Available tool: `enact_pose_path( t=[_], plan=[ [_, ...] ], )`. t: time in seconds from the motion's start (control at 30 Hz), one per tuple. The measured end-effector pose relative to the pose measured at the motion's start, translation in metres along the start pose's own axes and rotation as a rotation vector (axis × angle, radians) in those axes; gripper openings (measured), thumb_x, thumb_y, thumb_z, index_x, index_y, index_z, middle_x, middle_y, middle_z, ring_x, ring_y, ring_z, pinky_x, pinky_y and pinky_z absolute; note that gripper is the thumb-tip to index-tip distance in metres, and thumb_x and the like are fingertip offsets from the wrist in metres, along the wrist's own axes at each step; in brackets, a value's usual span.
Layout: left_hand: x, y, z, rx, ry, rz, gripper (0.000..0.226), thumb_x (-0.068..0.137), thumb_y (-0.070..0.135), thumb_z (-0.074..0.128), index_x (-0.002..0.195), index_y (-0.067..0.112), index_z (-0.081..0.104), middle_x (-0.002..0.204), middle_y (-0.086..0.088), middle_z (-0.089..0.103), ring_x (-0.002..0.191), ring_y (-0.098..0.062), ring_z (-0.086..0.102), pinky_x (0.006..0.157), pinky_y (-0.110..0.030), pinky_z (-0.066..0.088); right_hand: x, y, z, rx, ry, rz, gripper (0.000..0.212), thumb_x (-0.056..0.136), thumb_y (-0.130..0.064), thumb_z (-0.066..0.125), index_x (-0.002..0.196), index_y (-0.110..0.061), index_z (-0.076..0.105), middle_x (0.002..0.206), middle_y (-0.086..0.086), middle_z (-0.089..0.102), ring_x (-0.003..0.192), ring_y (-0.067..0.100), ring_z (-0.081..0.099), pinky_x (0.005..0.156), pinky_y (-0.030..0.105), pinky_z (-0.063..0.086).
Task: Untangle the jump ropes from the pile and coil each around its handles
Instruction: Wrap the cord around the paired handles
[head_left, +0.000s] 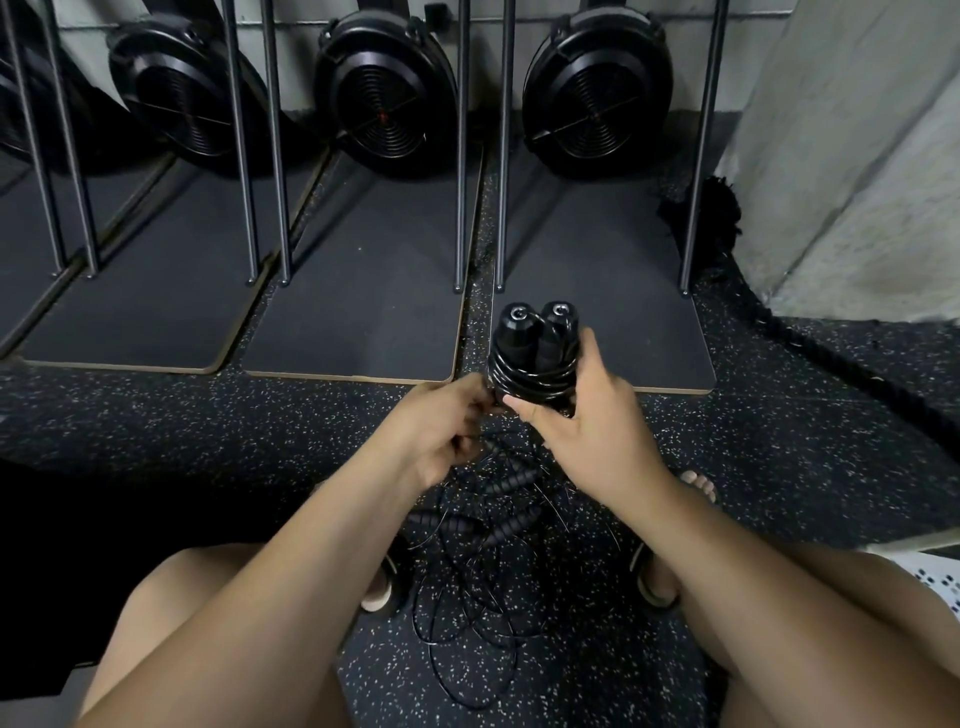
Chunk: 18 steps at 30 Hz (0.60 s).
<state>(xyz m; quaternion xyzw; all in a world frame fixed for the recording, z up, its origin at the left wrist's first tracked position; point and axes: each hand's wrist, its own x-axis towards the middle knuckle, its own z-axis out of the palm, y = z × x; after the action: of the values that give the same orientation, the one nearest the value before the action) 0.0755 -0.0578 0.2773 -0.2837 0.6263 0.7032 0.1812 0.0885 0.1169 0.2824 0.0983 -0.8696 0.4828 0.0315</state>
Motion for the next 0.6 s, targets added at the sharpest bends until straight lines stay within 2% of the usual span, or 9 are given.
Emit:
enact_pose_path(
  t=[0.03,0.1,0.2,0.27,0.33,0.4,0.5,0.6],
  plan=[
    [0.000,-0.001,-0.001,0.065,0.036,0.035,0.017,0.098,0.021,0.065,0.086,0.010,0.068,0.066,0.003,0.049,0.049,-0.009,0.035,0.048,-0.022,0.030,0.001,0.000,-0.001,-0.004,-0.034,0.003,0.046,0.091,-0.035,0.086,0.120,-0.032,0.050,0.100,-0.018,0.075,0.094,-0.006,0.070,0.074,0.010,0.051],
    [-0.001,-0.004,-0.003,0.290,0.140,0.161,0.025,0.096,0.030,0.069,0.101,0.007,0.074,0.076,0.002,0.064,0.058,-0.012,0.048,0.054,-0.026,0.038,0.003,-0.001,-0.001,-0.024,-0.068,0.003,0.045,0.092,-0.036,0.085,0.120,-0.034,0.050,0.100,-0.018,0.075,0.092,-0.007,0.070,0.073,0.008,0.050],
    [-0.006,-0.004,-0.003,0.615,0.164,0.467,0.024,0.095,0.029,0.064,0.088,0.008,0.072,0.064,0.003,0.061,0.055,-0.012,0.046,0.052,-0.028,0.036,0.007,-0.001,-0.002,-0.029,-0.030,0.035,0.045,0.091,-0.036,0.084,0.119,-0.034,0.049,0.097,-0.016,0.074,0.086,-0.006,0.068,0.070,0.009,0.051],
    [-0.008,-0.003,0.000,0.708,0.166,0.569,0.021,0.095,0.027,0.062,0.083,0.011,0.068,0.062,0.003,0.063,0.051,-0.010,0.046,0.049,-0.024,0.036,0.007,0.001,0.001,-0.058,0.030,0.042,0.043,0.092,-0.037,0.082,0.116,-0.033,0.046,0.093,-0.012,0.074,0.081,0.001,0.070,0.068,0.020,0.055],
    [-0.008,-0.006,0.005,0.742,0.168,0.599,0.018,0.095,0.026,0.062,0.083,0.013,0.066,0.063,0.002,0.063,0.052,-0.010,0.047,0.049,-0.023,0.035,0.002,0.003,0.006,-0.126,0.118,0.035,0.042,0.094,-0.037,0.080,0.116,-0.031,0.044,0.089,-0.007,0.074,0.079,0.017,0.073,0.066,0.037,0.057],
    [-0.008,-0.011,0.014,0.668,0.156,0.552,0.020,0.096,0.026,0.061,0.084,0.012,0.067,0.063,0.004,0.061,0.051,-0.009,0.043,0.049,-0.023,0.033,-0.001,0.006,0.012,-0.164,0.196,0.015,0.040,0.095,-0.034,0.078,0.117,-0.027,0.045,0.087,-0.003,0.073,0.078,0.025,0.072,0.063,0.041,0.056],
    [-0.004,-0.011,0.019,0.385,0.102,0.324,0.023,0.097,0.028,0.065,0.089,0.008,0.071,0.060,0.009,0.054,0.057,-0.012,0.043,0.055,-0.028,0.037,-0.001,0.012,0.014,-0.125,0.214,0.017,0.043,0.096,-0.033,0.080,0.124,-0.020,0.049,0.095,0.000,0.074,0.085,0.025,0.074,0.069,0.043,0.060],
    [0.001,0.000,0.005,0.062,-0.084,0.038,0.012,0.098,0.015,0.066,0.092,0.007,0.072,0.057,0.009,0.042,0.050,-0.008,0.034,0.050,-0.024,0.034,0.001,0.014,0.009,-0.084,0.149,0.033,0.052,0.092,-0.040,0.084,0.126,-0.021,0.051,0.101,-0.005,0.075,0.088,0.018,0.074,0.074,0.032,0.059]
  ],
)
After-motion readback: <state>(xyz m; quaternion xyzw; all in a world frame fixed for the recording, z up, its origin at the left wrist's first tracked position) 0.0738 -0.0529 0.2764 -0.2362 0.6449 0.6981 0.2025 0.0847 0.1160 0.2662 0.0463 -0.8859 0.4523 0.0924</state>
